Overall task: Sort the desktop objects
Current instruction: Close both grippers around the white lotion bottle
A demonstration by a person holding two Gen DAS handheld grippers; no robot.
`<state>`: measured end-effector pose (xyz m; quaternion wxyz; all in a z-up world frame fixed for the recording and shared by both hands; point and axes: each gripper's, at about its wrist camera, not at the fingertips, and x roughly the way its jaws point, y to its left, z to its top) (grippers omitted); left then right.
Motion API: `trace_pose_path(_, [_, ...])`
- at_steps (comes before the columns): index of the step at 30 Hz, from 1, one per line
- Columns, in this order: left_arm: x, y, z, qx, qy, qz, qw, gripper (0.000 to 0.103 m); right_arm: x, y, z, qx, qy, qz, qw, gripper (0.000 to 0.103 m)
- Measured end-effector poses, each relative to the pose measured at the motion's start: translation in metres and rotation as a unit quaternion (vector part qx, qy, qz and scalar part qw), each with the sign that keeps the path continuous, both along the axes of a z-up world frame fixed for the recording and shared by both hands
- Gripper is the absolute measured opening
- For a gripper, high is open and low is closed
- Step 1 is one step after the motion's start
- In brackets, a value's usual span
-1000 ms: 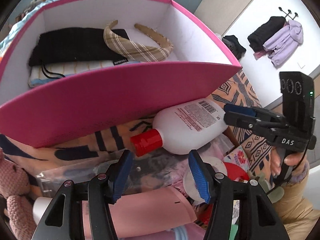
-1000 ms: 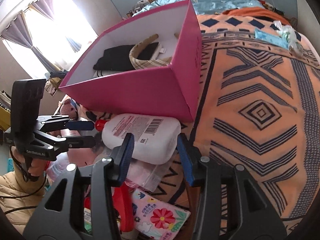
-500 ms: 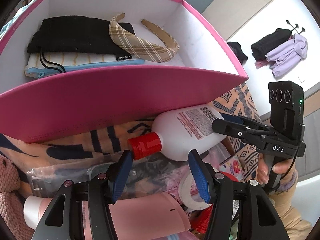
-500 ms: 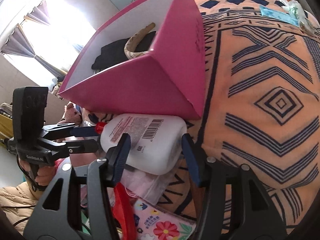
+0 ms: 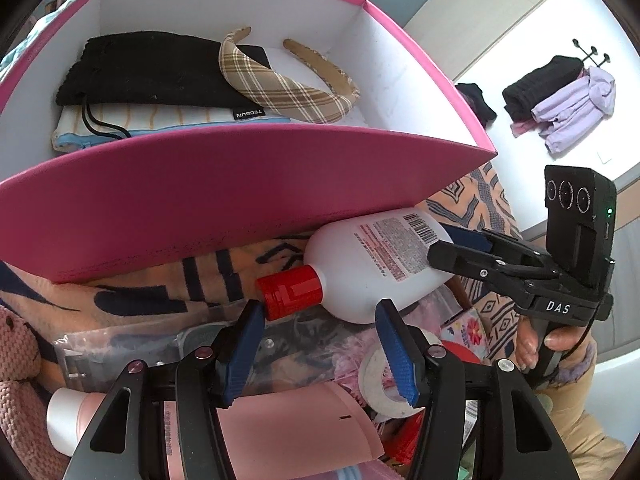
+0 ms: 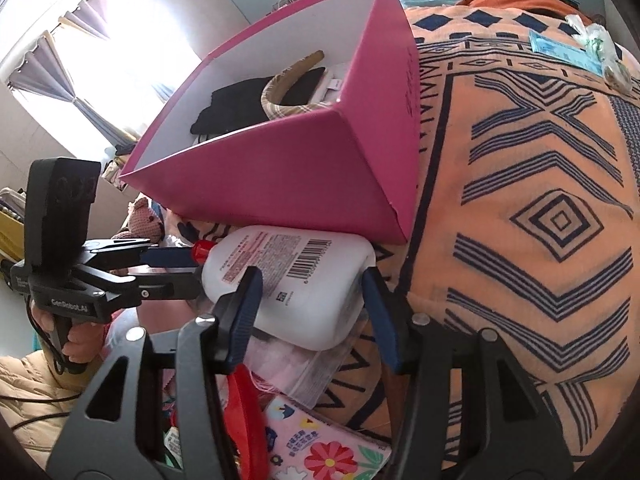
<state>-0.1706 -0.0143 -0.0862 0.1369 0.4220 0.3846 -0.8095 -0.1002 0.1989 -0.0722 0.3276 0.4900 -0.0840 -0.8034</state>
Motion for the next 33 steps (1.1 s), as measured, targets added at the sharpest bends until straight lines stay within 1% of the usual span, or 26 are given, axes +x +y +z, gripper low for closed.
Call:
trace_pose_path(1, [0.0,-0.002,0.0,0.005,-0.001,-0.002,1.0,0.058,-0.001,0.001,-0.001,-0.003,-0.003,-0.002,1.0,0.054])
trace_pose_path(5, [-0.001,-0.009,-0.002,0.0,-0.019,-0.002,0.9998,0.058,-0.004,0.001,-0.002,-0.004,-0.017,0.001,1.0,0.054])
trace_pose_path(8, [-0.002,-0.013,-0.006,0.019,-0.011,-0.003,0.9998,0.058,-0.005,0.0,-0.002,0.001,-0.019,0.003,1.0,0.054])
trace_pose_path(12, [-0.003,-0.011,-0.004,0.018,-0.002,-0.004,0.9998,0.056,-0.005,0.001,-0.003,-0.003,-0.023,0.001,1.0,0.054])
trace_pose_path(19, [-0.001,-0.002,0.004,-0.006,0.001,-0.003,1.0,0.056,0.005,0.003,-0.001,-0.009,-0.003,-0.006,1.0,0.053])
trace_pose_path(29, [0.001,0.018,0.027,-0.061,0.014,-0.006,0.998,0.056,0.028,0.005,0.018,-0.01,0.045,-0.016,0.999,0.053])
trace_pose_path(33, [0.001,0.018,0.028,-0.064,0.014,-0.002,0.9978,0.056,0.036,0.005,0.023,-0.014,0.057,-0.016,0.998,0.053])
